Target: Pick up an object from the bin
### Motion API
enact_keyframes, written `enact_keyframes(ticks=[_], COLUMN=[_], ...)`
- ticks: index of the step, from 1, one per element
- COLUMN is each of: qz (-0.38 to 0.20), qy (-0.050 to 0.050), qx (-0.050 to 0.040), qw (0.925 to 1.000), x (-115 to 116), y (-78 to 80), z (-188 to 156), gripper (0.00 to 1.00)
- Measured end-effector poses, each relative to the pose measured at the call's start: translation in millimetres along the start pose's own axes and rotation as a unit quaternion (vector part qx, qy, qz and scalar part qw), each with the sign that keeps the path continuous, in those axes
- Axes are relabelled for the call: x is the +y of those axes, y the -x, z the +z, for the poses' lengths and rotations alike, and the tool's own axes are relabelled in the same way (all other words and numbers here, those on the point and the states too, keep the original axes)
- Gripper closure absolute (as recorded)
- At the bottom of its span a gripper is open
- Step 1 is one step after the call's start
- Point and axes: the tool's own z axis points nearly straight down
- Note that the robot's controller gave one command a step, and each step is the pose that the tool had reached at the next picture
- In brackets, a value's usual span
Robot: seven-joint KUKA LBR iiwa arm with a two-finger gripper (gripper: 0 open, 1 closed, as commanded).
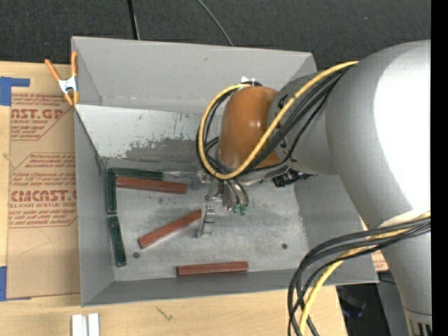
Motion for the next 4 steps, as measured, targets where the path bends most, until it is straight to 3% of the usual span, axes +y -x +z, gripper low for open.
enact_keyframes(ticks=[1,3,4], qz=[-0.03,-0.03,-0.036], qy=[-0.002,-0.002,-0.001], qx=[0.0031,0.0035,0.0003], qw=[0.9995,0.9996,0.9993], x=[40,40,42], y=[-39.9,-40.0,-37.6], z=[4,3,-46], gripper=[1.0,1.0,1.0])
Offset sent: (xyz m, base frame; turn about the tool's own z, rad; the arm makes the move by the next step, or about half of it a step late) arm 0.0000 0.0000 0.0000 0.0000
